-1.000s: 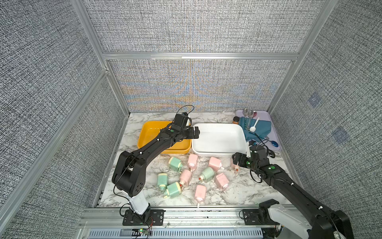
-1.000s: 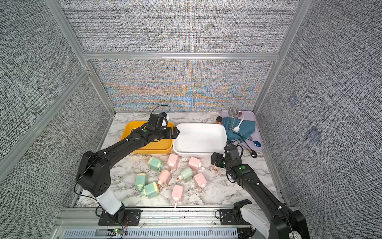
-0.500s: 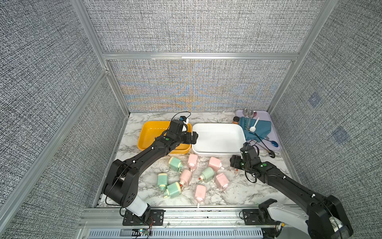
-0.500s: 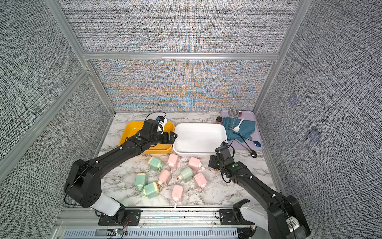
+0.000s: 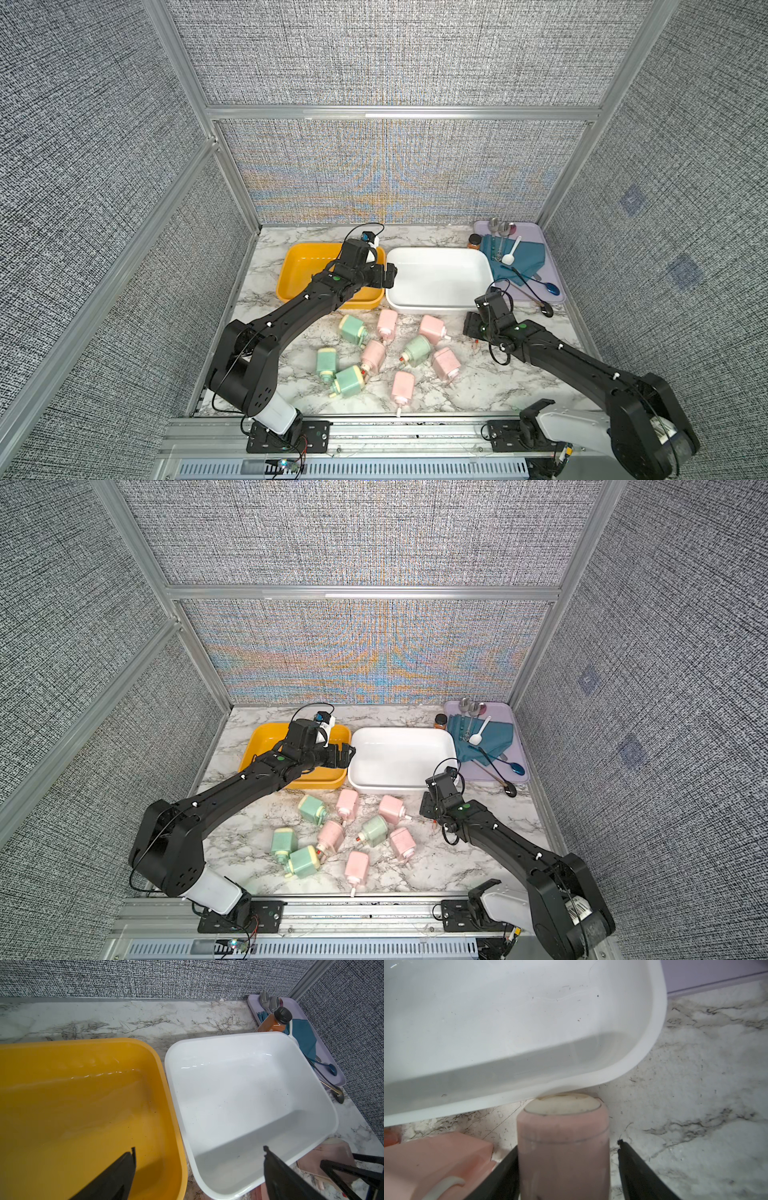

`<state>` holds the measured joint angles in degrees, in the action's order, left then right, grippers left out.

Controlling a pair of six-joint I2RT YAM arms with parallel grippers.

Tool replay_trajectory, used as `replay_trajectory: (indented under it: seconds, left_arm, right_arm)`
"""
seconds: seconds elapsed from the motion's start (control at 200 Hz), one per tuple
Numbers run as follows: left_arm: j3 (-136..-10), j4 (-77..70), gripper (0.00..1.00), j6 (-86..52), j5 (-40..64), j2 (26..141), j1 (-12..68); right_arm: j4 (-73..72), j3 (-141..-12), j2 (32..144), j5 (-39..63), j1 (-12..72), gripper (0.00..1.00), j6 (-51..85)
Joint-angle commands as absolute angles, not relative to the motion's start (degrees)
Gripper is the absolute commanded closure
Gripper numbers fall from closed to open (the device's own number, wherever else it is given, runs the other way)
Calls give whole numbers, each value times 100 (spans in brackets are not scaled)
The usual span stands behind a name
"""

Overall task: Place the pencil sharpeners by color into the storage box
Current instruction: Pick up the pencil sharpener from the center of the board.

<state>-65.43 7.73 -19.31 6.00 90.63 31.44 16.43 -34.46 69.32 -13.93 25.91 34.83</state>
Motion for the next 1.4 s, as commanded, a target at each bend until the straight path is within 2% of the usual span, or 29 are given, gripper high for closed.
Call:
replay_trajectory:
  seconds: [0.0, 0.195, 0.345, 0.415, 0.53, 0.741, 0.921, 1.176, 1.396]
  left_arm:
    - [-6495, 708, 1, -1766, 536, 9005, 3150]
    - [-5796, -300, 1, -1429, 626, 8349, 3321]
    - [-5558, -851, 1, -1118, 1391, 7926, 3331]
    - [-5624, -753, 1, -844, 1369, 7814, 3340]
    - [-5560, -1011, 1, -703, 1172, 7625, 3340]
    - [-5529, -1656, 1, -788, 1792, 7689, 3340]
    - [-5921, -863, 1, -957, 1264, 8234, 3340]
    - [-6022, -387, 1, -1571, 311, 8756, 3337]
    - [-6569, 255, 1, -1927, -85, 9505, 3323]
  right_arm:
    - [1628, -3476, 6922, -1576, 2610, 36, 3531]
    - [1804, -3446, 6663, -1561, 2613, 56, 3433]
    - [2131, -3512, 6291, -1346, 2619, 62, 3224]
    - [2254, -3563, 6039, -1087, 2624, 65, 2937]
    - [2493, -3840, 5748, -716, 2615, 67, 2400]
    - [2426, -4530, 5774, -499, 2606, 72, 1759]
    - [2045, -5174, 6316, -472, 2476, 72, 1304]
    - [1153, -5459, 7038, -72, 1971, 72, 998]
    - [1255, -5932, 7808, -35, 1576, 71, 694]
